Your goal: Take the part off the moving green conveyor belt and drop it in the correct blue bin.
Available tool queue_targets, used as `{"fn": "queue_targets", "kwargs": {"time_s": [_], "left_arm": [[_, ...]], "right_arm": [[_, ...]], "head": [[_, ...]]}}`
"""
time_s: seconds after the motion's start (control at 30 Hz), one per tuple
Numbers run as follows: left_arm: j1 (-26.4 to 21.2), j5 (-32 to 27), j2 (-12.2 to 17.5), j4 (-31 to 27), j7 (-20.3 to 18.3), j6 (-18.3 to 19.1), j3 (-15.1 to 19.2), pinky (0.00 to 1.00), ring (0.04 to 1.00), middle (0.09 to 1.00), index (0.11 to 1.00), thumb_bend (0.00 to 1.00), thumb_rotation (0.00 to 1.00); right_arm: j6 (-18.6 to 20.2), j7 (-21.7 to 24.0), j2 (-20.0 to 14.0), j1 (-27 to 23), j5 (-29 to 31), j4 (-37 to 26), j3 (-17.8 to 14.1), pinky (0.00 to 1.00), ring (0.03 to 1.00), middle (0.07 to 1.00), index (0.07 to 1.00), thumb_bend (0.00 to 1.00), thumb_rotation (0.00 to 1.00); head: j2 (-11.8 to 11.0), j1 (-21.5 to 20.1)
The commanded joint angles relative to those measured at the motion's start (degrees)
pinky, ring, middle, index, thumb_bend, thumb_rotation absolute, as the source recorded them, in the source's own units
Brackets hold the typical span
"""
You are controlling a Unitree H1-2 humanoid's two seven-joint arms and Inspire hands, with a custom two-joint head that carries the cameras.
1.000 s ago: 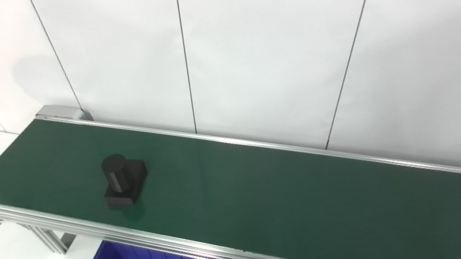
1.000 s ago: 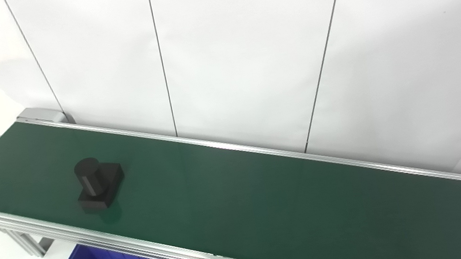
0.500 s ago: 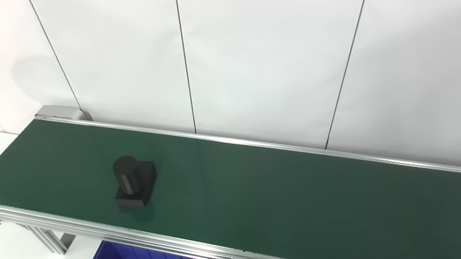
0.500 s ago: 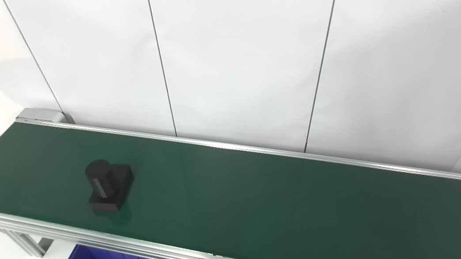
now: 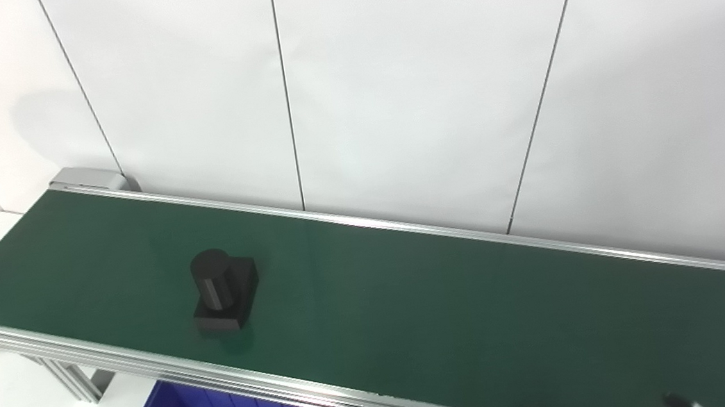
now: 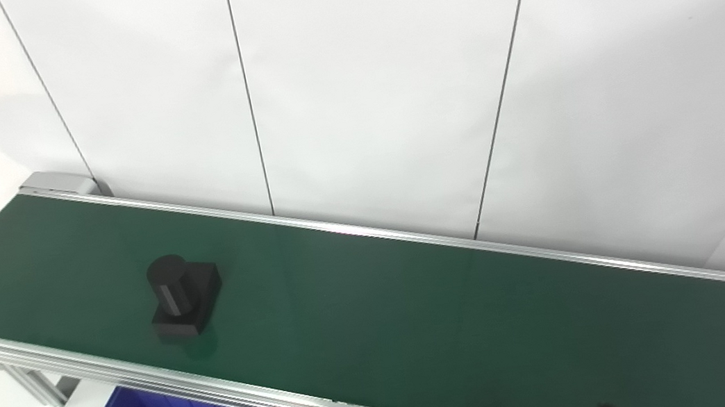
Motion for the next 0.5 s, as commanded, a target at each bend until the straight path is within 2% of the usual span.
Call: {"fn": "queue_targets", "kwargs": {"time_s": [0.0,0.1,0.27,0.37,0.47], "left_arm": [[-0.57,-0.01,-0.44,-0.71,-0.27,-2.18,-0.20,0.60,0.661,0.739,0.833,0.94,0.21],[-0.78,0.40,-0.58,-0.26,0.14,-2.18,-0.42,0.61,0.662,0.740,0.834,0.94,0.21],[-1.30,0.78,-0.84,0.79,0.23,-2.18,-0.44,0.60,0.660,0.740,0.824,0.95,0.23],[-1.74,0.78,-0.68,1.40,-0.04,-2.18,-0.46,0.60,0.662,0.740,0.821,0.95,0.23],[-2.05,1.50,-0.61,1.62,0.52,-2.19,-0.55,0.59,0.659,0.739,0.820,0.95,0.25]], "right_arm": [[2.76,-0.21,-0.35,-2.19,0.92,-3.43,-1.07,0.43,0.550,0.663,0.836,0.94,0.17],[4.65,-0.71,-0.24,-4.62,-1.67,-4.42,-2.26,0.41,0.528,0.662,0.823,0.96,0.23],[7.81,0.33,-0.99,-10.73,-1.38,-3.46,-2.74,0.38,0.525,0.655,0.832,0.98,0.34],[10.66,0.70,-1.06,-14.32,-1.85,-3.09,-2.35,0.38,0.519,0.645,0.824,0.99,0.35],[12.29,0.95,-0.97,-16.96,-2.25,-2.38,-1.96,0.39,0.524,0.643,0.823,0.99,0.30]], "head": [[0.05,-0.06],[-0.18,0.01],[-0.27,-0.04],[0.10,-1.01],[0.30,-1.39]]}}
